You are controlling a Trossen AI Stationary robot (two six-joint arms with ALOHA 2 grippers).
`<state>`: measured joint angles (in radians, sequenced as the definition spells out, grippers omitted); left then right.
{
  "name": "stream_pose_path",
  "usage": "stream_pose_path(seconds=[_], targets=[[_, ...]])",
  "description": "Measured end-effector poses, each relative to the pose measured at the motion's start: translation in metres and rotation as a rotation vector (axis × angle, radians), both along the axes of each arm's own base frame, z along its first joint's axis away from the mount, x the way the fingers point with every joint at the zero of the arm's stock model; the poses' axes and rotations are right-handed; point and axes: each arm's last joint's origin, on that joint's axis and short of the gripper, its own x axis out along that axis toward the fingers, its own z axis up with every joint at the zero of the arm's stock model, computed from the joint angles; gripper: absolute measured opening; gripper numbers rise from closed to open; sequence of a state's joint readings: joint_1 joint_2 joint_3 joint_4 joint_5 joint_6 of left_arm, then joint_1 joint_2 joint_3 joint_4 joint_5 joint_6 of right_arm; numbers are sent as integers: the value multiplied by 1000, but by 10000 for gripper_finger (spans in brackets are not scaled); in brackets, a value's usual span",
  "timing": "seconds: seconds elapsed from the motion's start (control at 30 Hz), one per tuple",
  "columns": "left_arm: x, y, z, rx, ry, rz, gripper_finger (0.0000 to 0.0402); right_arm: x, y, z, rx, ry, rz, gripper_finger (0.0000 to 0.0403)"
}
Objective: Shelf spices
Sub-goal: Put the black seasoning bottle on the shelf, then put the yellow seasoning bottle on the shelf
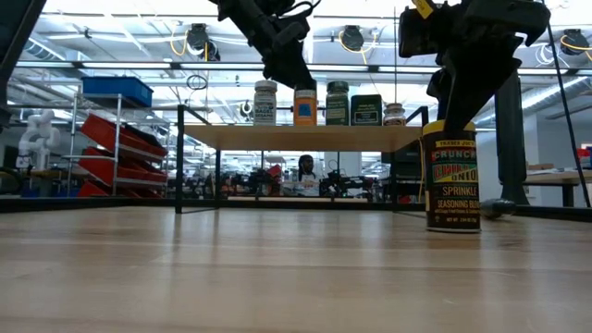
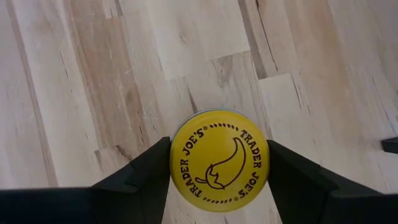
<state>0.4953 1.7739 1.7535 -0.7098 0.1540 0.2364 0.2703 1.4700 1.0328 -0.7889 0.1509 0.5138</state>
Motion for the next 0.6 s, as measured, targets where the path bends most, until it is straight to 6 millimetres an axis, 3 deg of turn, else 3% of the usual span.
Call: stream_pose_path(seconds=[0.13, 0.3, 0.6], targets=[[-5, -2, 7, 22, -1, 13, 249, 0, 0, 0, -1, 0, 2, 215], [-15, -7, 32, 63, -35, 36, 250, 2, 1, 4, -2, -10, 17, 215], [-35, -35, 70, 101, -110, -2, 250, 15, 2, 35, -11, -105, 87, 215]])
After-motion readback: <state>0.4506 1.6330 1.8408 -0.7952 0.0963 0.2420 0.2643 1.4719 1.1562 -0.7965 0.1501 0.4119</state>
